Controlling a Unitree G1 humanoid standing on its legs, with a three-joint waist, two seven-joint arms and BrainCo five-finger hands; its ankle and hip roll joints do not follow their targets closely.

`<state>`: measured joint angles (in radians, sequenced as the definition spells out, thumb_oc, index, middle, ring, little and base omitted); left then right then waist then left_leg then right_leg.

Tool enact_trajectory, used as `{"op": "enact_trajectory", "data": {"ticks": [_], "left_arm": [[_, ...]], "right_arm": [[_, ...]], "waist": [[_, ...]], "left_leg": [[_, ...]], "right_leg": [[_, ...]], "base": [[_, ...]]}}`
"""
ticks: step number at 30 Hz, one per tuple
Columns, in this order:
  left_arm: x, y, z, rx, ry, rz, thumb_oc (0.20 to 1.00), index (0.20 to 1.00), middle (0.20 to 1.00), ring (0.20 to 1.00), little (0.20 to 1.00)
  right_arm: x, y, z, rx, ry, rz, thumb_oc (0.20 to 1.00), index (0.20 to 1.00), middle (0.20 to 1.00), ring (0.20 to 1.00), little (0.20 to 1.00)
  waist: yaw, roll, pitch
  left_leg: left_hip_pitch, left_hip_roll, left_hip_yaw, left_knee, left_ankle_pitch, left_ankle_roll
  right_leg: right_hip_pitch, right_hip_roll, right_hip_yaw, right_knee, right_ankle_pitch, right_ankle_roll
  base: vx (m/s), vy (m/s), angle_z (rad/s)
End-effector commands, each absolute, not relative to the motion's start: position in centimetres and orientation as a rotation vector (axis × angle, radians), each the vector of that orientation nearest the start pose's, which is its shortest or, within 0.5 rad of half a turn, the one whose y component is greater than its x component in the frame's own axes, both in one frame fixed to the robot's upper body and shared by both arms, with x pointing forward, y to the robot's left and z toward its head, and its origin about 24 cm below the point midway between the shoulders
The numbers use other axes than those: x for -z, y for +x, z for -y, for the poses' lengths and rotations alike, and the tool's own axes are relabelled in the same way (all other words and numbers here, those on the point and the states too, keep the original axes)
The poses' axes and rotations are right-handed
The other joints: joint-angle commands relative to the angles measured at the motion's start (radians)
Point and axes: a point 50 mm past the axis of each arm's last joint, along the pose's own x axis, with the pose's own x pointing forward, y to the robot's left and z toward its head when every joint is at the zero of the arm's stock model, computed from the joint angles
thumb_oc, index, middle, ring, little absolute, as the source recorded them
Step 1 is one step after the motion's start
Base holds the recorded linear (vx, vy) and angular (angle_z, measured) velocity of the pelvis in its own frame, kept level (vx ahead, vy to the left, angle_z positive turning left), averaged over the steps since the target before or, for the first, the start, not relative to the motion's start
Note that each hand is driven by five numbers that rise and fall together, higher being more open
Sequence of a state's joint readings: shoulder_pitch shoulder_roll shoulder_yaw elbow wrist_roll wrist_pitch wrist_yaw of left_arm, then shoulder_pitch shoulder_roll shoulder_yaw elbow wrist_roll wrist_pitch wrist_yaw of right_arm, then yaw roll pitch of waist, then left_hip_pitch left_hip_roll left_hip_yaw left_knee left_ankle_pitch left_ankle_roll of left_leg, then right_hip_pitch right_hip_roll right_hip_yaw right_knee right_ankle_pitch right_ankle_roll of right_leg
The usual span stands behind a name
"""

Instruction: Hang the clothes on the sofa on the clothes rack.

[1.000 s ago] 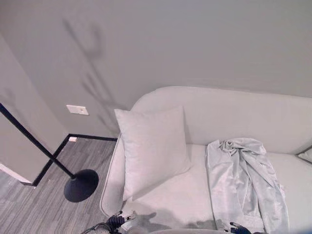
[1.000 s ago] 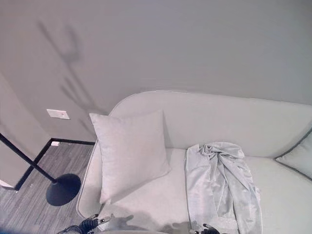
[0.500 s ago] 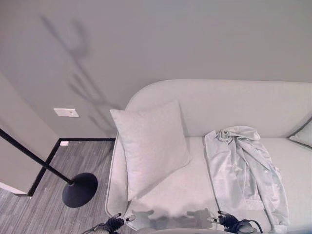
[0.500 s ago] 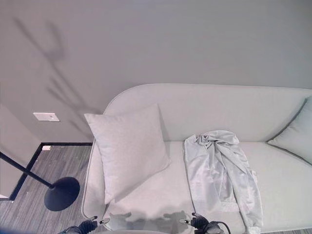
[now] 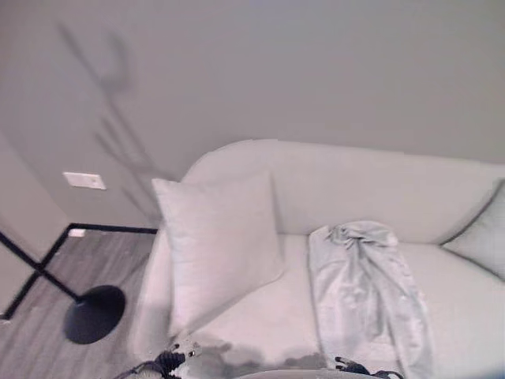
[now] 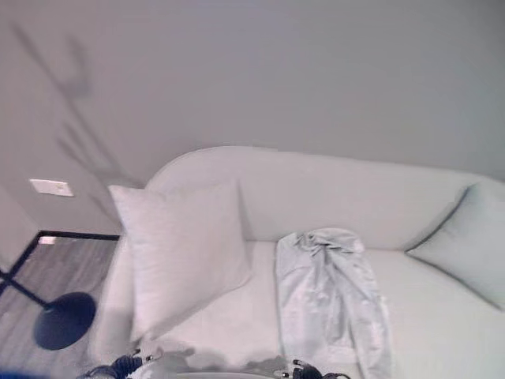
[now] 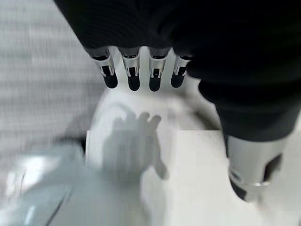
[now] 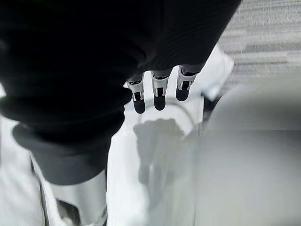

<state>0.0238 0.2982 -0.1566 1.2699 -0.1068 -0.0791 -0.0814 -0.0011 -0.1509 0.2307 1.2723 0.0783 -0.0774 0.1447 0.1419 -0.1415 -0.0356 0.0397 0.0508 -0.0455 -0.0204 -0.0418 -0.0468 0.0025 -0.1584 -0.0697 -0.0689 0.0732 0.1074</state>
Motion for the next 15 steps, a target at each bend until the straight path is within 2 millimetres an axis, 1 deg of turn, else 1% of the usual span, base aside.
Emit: {"op": "enact_trajectory", "data": {"ticks": [1, 2, 3, 5, 6, 7, 9, 10, 11, 12, 14, 15], "left_arm": [[15.2, 12.3, -22.8, 0.011, 0.160, -1.084, 1.000, 1.000, 1.000, 1.000, 1.000], [15.3, 12.3, -22.2, 0.037, 0.159, -1.084, 1.000, 1.000, 1.000, 1.000, 1.000], [15.3, 12.3, -22.2, 0.037, 0.159, -1.084, 1.000, 1.000, 1.000, 1.000, 1.000], [15.4, 12.5, -21.8, 0.057, 0.162, -1.082, 1.000, 1.000, 1.000, 1.000, 1.000], [15.4, 12.4, -21.5, 0.070, 0.165, -1.087, 1.000, 1.000, 1.000, 1.000, 1.000], [15.4, 12.4, -21.5, 0.070, 0.165, -1.087, 1.000, 1.000, 1.000, 1.000, 1.000], [15.4, 12.5, -22.1, 0.057, 0.176, -1.089, 1.000, 1.000, 1.000, 1.000, 1.000], [15.4, 12.1, -22.8, 0.041, 0.197, -1.110, 1.000, 1.000, 1.000, 1.000, 1.000], [15.4, 12.1, -22.8, 0.041, 0.197, -1.110, 1.000, 1.000, 1.000, 1.000, 1.000], [15.4, 11.9, -22.9, 0.040, 0.203, -1.117, 1.000, 1.000, 1.000, 1.000, 1.000], [15.5, 11.5, -23.3, 0.031, 0.211, -1.138, 1.000, 1.000, 1.000, 1.000, 1.000], [15.5, 11.2, -23.6, 0.022, 0.219, -1.149, 1.000, 1.000, 1.000, 1.000, 1.000]], "right_arm": [[15.8, 11.2, 21.5, -0.130, -0.189, -1.122, 1.000, 1.000, 1.000, 1.000, 1.000], [15.8, 10.8, 21.9, -0.111, -0.187, -1.127, 1.000, 1.000, 1.000, 1.000, 1.000], [15.8, 10.8, 21.9, -0.110, -0.187, -1.127, 1.000, 1.000, 1.000, 1.000, 1.000], [15.7, 10.7, 22.4, -0.095, -0.190, -1.126, 1.000, 1.000, 1.000, 1.000, 1.000], [15.6, 10.8, 22.7, -0.091, -0.199, -1.126, 1.000, 1.000, 1.000, 1.000, 1.000], [15.6, 10.8, 22.7, -0.091, -0.199, -1.126, 1.000, 1.000, 1.000, 1.000, 1.000], [15.7, 11.1, 22.2, -0.120, -0.215, -1.130, 1.000, 1.000, 1.000, 1.000, 1.000], [15.8, 11.3, 21.8, -0.136, -0.216, -1.130, 1.000, 1.000, 1.000, 1.000, 1.000], [15.8, 11.3, 21.8, -0.136, -0.216, -1.130, 1.000, 1.000, 1.000, 1.000, 1.000], [15.8, 11.2, 21.8, -0.136, -0.215, -1.134, 1.000, 1.000, 1.000, 1.000, 1.000], [15.8, 11.2, 21.7, -0.134, -0.212, -1.144, 1.000, 1.000, 1.000, 1.000, 1.000], [15.8, 11.6, 21.5, -0.146, -0.215, -1.138, 1.000, 1.000, 1.000, 1.000, 1.000]], "waist": [[-0.012, 0.114, 0.028], [-0.024, 0.112, 0.035], [-0.023, 0.112, 0.036], [-0.031, 0.105, 0.052], [-0.032, 0.104, 0.064], [-0.033, 0.104, 0.065], [0.000, 0.099, 0.074], [0.023, 0.099, 0.072], [0.025, 0.099, 0.073], [0.028, 0.104, 0.066], [0.035, 0.117, 0.047], [0.039, 0.119, 0.048]], "left_leg": [[-0.018, 0.224, -0.007, -0.067, 0.107, 0.013], [0.011, 0.243, 0.049, -0.063, 0.126, 0.019], [0.013, 0.244, 0.049, -0.063, 0.126, 0.019], [0.012, 0.241, 0.088, -0.020, 0.130, 0.015], [0.004, 0.214, 0.080, 0.045, 0.129, 0.008], [0.002, 0.214, 0.078, 0.050, 0.126, 0.008], [-0.042, 0.115, -0.006, 0.089, 0.106, 0.010], [-0.068, 0.054, 0.001, 0.057, 0.095, 0.013], [-0.064, 0.054, 0.003, 0.054, 0.095, 0.013], [-0.059, 0.033, 0.018, 0.026, 0.095, 0.013], [-0.072, -0.048, 0.061, -0.067, 0.091, 0.011], [-0.087, -0.071, 0.061, -0.067, 0.074, 0.011]], "right_leg": [[0.018, 0.057, 0.005, -0.018, -0.028, -0.062], [0.034, 0.068, -0.009, -0.018, -0.025, -0.066], [0.035, 0.069, -0.009, -0.018, -0.025, -0.066], [0.047, 0.071, -0.024, -0.018, -0.019, -0.068], [0.058, 0.083, -0.026, -0.018, -0.018, -0.072], [0.059, 0.083, -0.028, -0.018, -0.019, -0.072], [0.057, 0.104, -0.001, -0.018, -0.021, -0.086], [0.056, 0.123, 0.003, -0.018, -0.024, -0.091], [0.057, 0.123, 0.005, -0.018, -0.025, -0.091], [0.059, 0.129, 0.004, -0.018, -0.026, -0.091], [0.064, 0.150, 0.003, -0.018, -0.030, -0.090], [0.067, 0.152, 0.008, -0.018, -0.029, -0.087]], "base": [[0.07, -0.460, 0.05], [0.07, -0.312, 0.29], [0.08, -0.319, 0.35], [0.06, -0.244, 0.30], [0.05, -0.211, 0.20], [0.05, -0.238, 0.34], [0.02, -0.220, 0.25], [0.02, -0.178, 0.04], [0.07, -0.090, -0.11], [0.08, 0.012, -0.33], [0.11, 0.040, -0.15], [0.12, 0.052, 0.04]]}}
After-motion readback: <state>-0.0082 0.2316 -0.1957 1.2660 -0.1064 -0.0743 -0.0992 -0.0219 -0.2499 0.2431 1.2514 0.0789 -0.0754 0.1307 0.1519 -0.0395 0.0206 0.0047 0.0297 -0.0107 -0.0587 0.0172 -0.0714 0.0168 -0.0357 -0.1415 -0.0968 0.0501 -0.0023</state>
